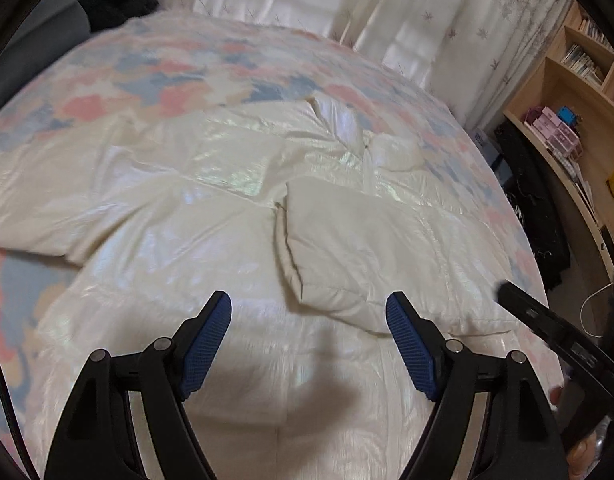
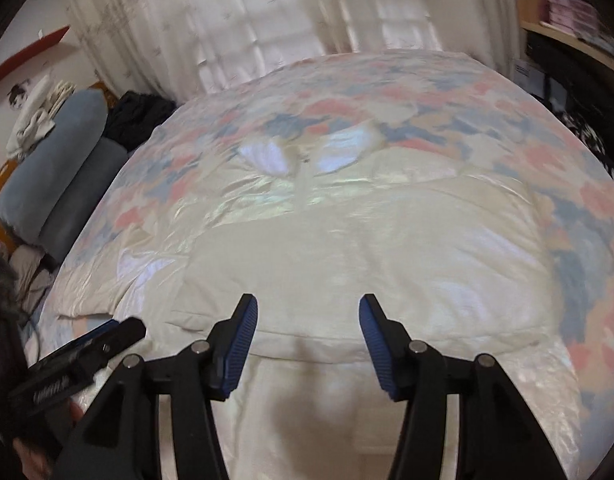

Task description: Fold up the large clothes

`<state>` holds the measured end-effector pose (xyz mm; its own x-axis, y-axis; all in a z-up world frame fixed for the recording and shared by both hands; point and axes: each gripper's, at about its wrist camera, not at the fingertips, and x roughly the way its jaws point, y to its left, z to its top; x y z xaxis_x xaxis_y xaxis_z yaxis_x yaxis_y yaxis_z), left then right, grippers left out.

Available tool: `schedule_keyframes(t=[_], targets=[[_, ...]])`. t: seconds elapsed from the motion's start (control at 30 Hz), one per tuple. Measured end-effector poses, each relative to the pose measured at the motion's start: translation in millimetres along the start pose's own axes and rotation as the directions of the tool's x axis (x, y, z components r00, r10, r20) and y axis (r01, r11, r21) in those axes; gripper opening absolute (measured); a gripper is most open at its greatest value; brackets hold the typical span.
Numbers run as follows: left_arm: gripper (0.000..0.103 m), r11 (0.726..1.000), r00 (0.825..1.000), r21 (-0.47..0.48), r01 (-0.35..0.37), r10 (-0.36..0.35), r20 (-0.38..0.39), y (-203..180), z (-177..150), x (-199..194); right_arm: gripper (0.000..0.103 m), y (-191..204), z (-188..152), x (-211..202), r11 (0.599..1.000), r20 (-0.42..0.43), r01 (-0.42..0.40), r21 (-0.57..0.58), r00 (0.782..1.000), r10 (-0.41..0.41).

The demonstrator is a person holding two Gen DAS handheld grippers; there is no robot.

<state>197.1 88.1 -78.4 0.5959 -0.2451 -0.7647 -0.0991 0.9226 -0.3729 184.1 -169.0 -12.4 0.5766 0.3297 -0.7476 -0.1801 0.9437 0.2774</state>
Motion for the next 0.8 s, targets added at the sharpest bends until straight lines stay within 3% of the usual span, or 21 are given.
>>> schedule_keyframes(t=[0.23, 0.33, 0.37, 0.4, 0.53, 0.67, 0.8], targets=[[0.075, 0.999, 0.99, 0.003, -0.049, 0.049, -0.131, 4.7, 25.2, 76.2, 0.054, -72.4, -6.9, -10.9, 0.99, 0.01, 0.024, 0.139, 1.0, -0.026], [0.039, 0.998, 0.989, 0.049, -0.037, 0.044, -0.139, -10.7, 30.3, 90.1, 0.056, -109.2, -12.3, -12.8, 0.977, -0.002, 0.07, 0.203, 0.997, -0.071], [0.019, 0.997, 0.989, 0.067, -0.03, 0.04, -0.143, -18.5, 32.8, 91.5, 0.057, -120.6, -13.9, -12.6, 0.971, -0.009, 0.079, 0.226, 0.997, -0.079], [0.01, 0.996, 0.989, 0.083, -0.036, 0.047, -0.137, -23.2, 37.7, 91.7, 0.057, -129.8, -15.0, -12.2, 0.966, -0.014, 0.083, 0.246, 0.997, -0.082], [0.005, 0.976, 0.998, 0.209, -0.056, 0.057, 0.002, -69.0, 55.4, 65.8, 0.06, -167.6, -11.9, -13.7, 0.938, -0.011, 0.098, 0.334, 0.995, -0.1], [0.005, 0.973, 0.99, 0.221, -0.064, 0.035, 0.135, -92.7, 80.4, 43.2, 0.07, -200.6, 5.3, -12.5, 0.902, 0.04, 0.061, 0.427, 0.996, -0.086], [0.007, 0.982, 0.989, 0.153, -0.114, 0.098, 0.109, -71.9, 91.4, 67.0, 0.071, -224.8, 21.5, 9.3, 0.874, 0.051, 0.02, 0.485, 0.997, -0.051]])
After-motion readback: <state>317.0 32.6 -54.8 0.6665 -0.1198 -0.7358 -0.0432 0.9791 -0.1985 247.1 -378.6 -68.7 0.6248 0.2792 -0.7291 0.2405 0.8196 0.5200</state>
